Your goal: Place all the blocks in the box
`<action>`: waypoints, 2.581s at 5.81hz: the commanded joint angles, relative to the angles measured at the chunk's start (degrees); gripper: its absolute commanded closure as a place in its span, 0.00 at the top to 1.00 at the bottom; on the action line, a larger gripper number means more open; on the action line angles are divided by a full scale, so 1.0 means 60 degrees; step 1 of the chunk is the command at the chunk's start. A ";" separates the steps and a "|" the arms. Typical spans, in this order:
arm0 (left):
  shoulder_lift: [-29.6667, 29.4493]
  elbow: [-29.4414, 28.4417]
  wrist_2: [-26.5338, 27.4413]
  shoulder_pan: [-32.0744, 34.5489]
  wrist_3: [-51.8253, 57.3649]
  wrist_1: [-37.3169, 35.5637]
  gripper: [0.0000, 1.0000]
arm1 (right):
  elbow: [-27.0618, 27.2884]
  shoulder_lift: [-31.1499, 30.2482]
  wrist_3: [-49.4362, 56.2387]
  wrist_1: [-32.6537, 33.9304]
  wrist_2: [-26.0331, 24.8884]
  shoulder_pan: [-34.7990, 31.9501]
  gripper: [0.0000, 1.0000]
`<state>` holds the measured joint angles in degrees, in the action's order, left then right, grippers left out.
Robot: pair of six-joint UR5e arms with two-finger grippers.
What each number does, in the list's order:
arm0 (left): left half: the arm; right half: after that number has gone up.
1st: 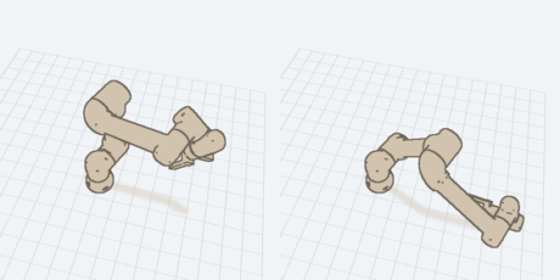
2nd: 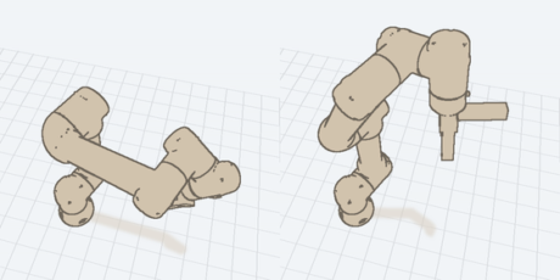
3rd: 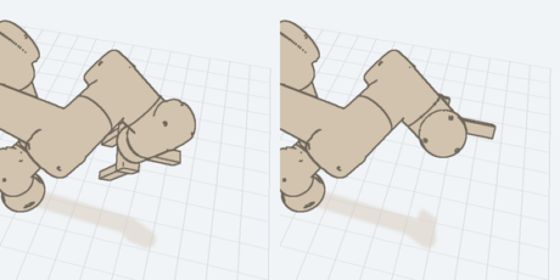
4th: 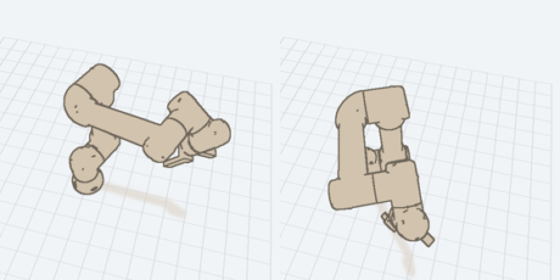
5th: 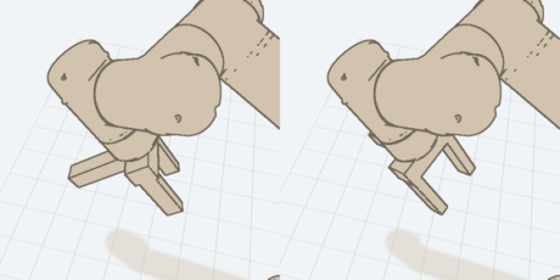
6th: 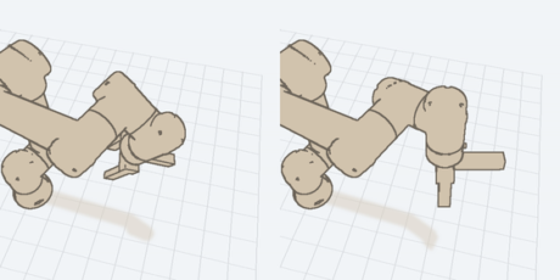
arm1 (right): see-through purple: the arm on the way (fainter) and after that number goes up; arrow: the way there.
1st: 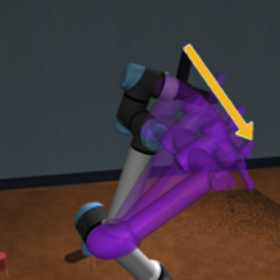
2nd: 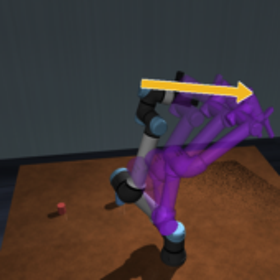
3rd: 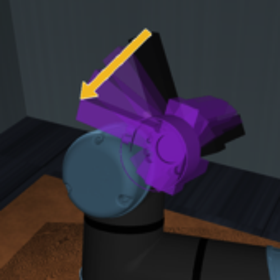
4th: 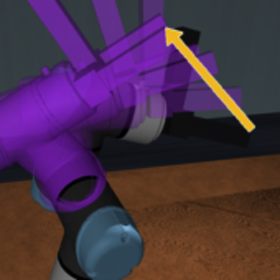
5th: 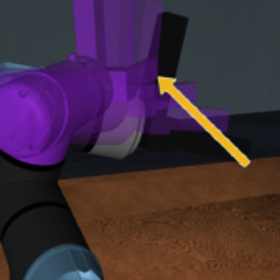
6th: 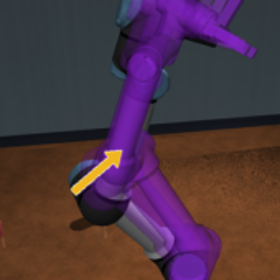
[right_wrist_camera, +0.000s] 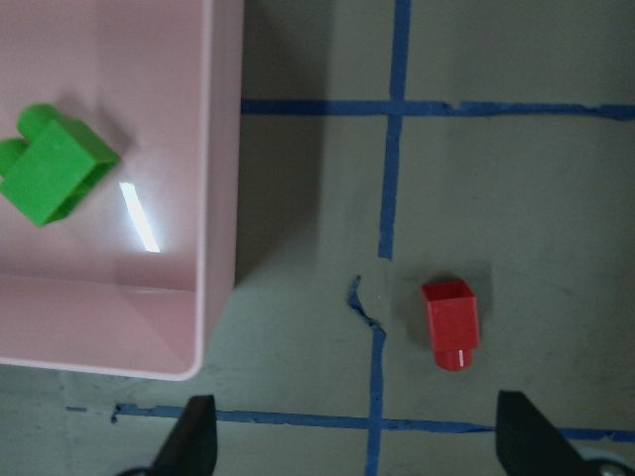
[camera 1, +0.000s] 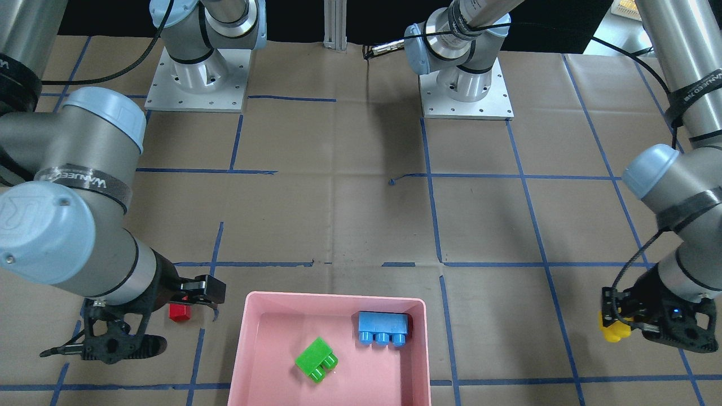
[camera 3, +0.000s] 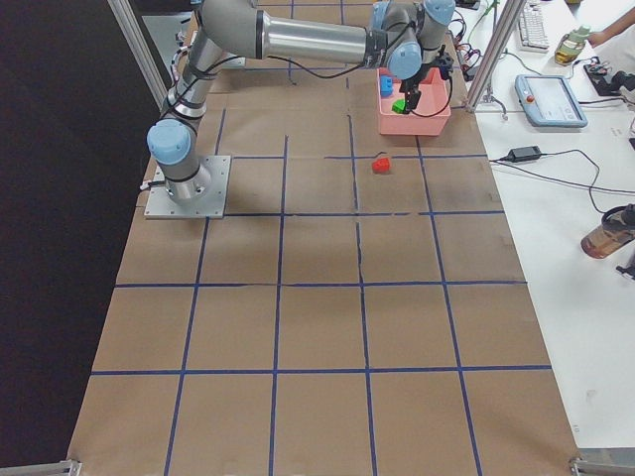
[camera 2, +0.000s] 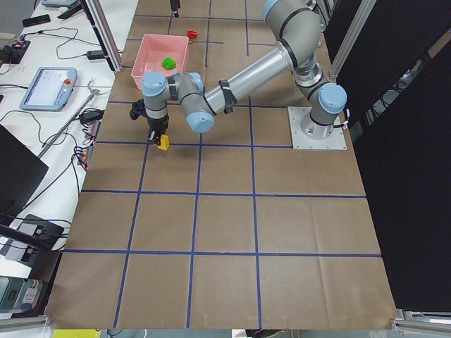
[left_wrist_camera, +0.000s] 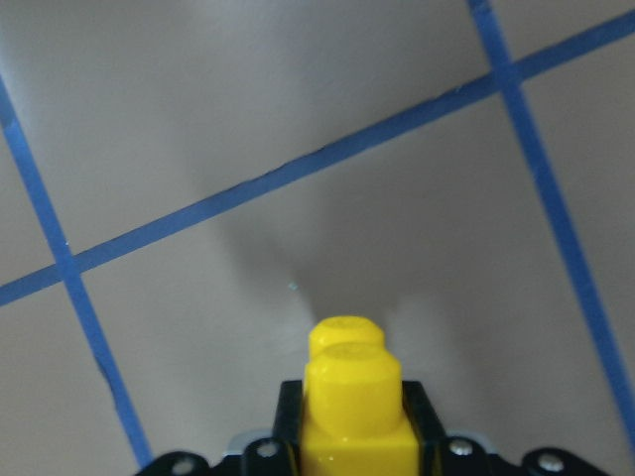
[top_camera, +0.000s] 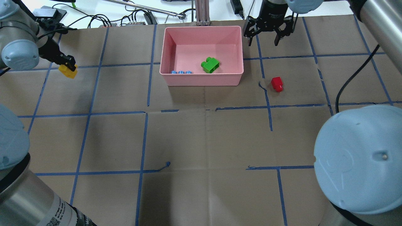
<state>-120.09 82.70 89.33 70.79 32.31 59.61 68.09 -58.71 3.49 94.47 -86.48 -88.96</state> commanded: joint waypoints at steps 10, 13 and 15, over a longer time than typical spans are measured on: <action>0.1767 -0.0444 0.0741 0.4785 -0.4401 0.1472 1.00 | 0.3521 0.0527 0.2318 0.3957 -0.0572 0.0750 0.39; 0.4130 0.0690 0.0639 0.3848 -0.4432 0.3312 1.00 | 0.2707 0.0192 0.2318 0.3594 -0.0470 0.0736 0.13; 0.4939 0.0966 0.0668 0.3759 -0.4432 0.3996 1.00 | 0.0165 0.0145 0.1984 0.0910 -0.0412 0.0648 0.12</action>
<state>-92.53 87.62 93.26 93.56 5.71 81.91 76.68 -57.75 16.72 107.71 -89.13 -84.82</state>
